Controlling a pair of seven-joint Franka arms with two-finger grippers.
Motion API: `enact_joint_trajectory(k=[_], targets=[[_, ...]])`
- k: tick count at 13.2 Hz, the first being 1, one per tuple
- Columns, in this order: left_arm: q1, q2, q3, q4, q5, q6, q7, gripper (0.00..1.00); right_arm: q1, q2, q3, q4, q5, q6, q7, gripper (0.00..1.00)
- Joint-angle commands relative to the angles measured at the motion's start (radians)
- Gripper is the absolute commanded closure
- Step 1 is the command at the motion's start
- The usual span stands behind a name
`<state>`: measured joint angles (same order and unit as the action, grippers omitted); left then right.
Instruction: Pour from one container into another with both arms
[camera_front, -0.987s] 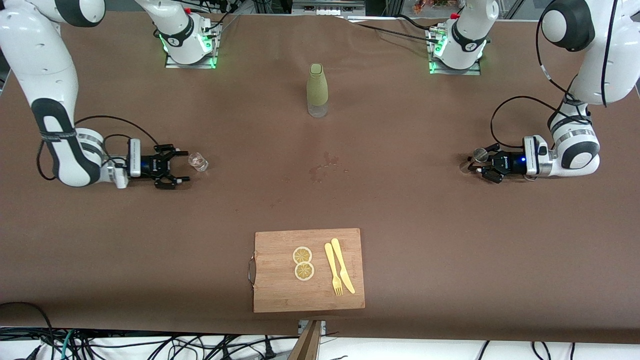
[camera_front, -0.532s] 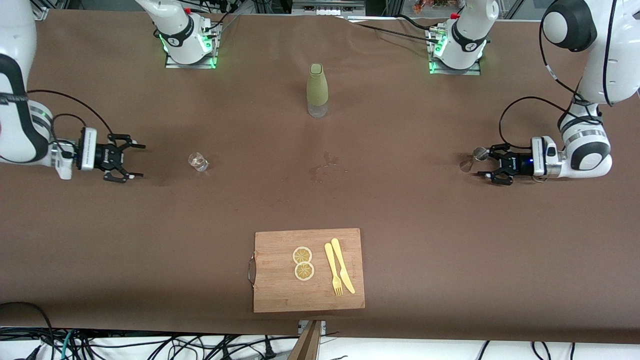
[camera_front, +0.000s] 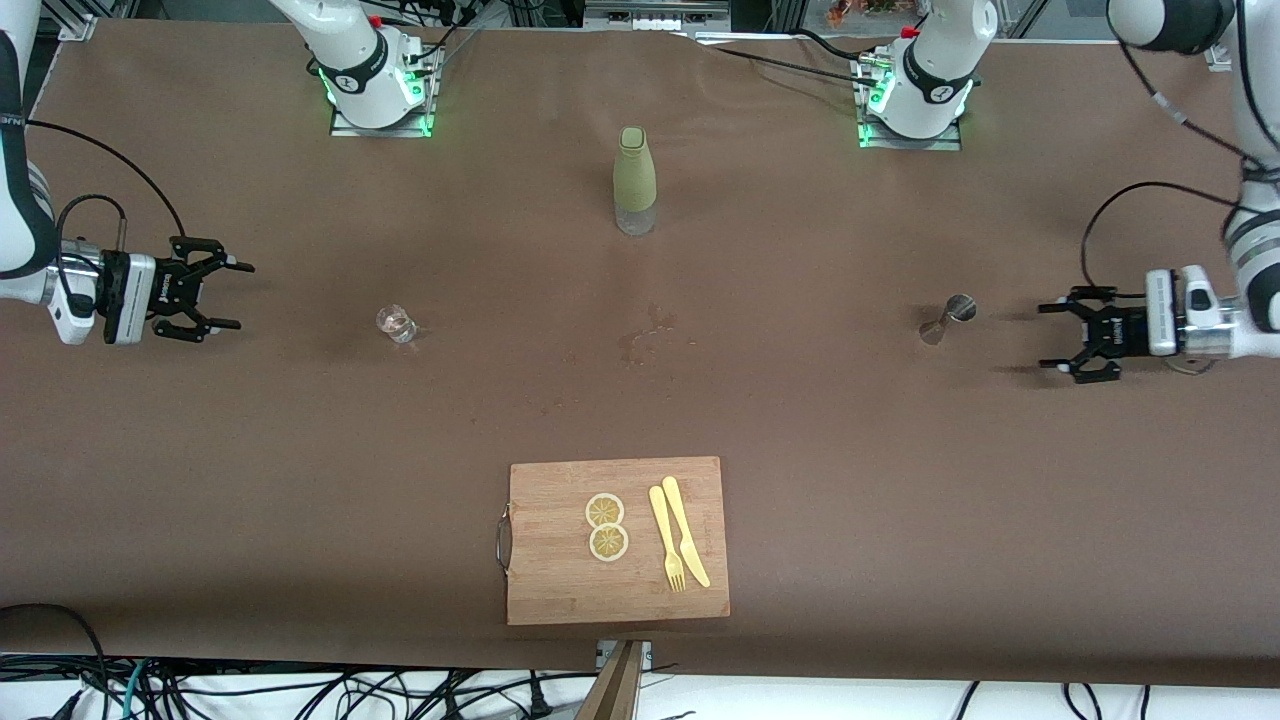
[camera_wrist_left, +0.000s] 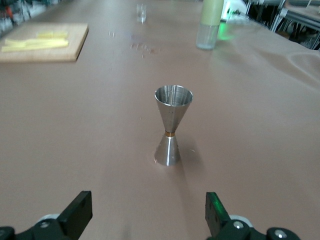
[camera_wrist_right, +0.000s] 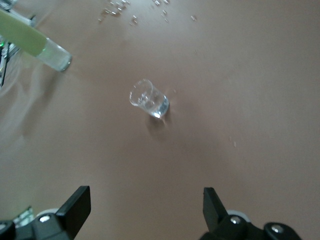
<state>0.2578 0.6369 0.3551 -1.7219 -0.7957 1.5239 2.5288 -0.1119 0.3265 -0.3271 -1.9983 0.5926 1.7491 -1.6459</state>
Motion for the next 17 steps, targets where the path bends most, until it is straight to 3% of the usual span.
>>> enact_joint_trajectory(k=[1,6,10,12,15,17], targets=[[-0.041,-0.164,0.004,-0.035,0.139,0.051,-0.294,0.0,0.015,-0.084,-0.012,-0.031,-0.118,0.035,0.225,0.0],[-0.175,-0.413,-0.008,-0.033,0.387,0.071,-1.007,0.0,0.04,-0.188,-0.009,-0.022,-0.316,0.015,0.633,0.0],[-0.279,-0.572,-0.074,-0.041,0.576,0.081,-1.495,0.0,0.052,-0.205,0.066,0.158,-0.482,-0.176,0.958,0.0],[-0.311,-0.629,-0.111,-0.044,0.659,0.076,-1.681,0.0,0.092,-0.231,0.082,0.22,-0.508,-0.224,1.078,0.0],[-0.353,-0.678,-0.139,-0.048,0.728,0.076,-1.905,0.0,0.121,-0.294,0.188,0.288,-0.6,-0.276,1.323,0.0],[-0.377,-0.692,-0.151,-0.047,0.757,0.076,-2.05,0.0,0.124,-0.299,0.244,0.387,-0.622,-0.347,1.368,0.0]])
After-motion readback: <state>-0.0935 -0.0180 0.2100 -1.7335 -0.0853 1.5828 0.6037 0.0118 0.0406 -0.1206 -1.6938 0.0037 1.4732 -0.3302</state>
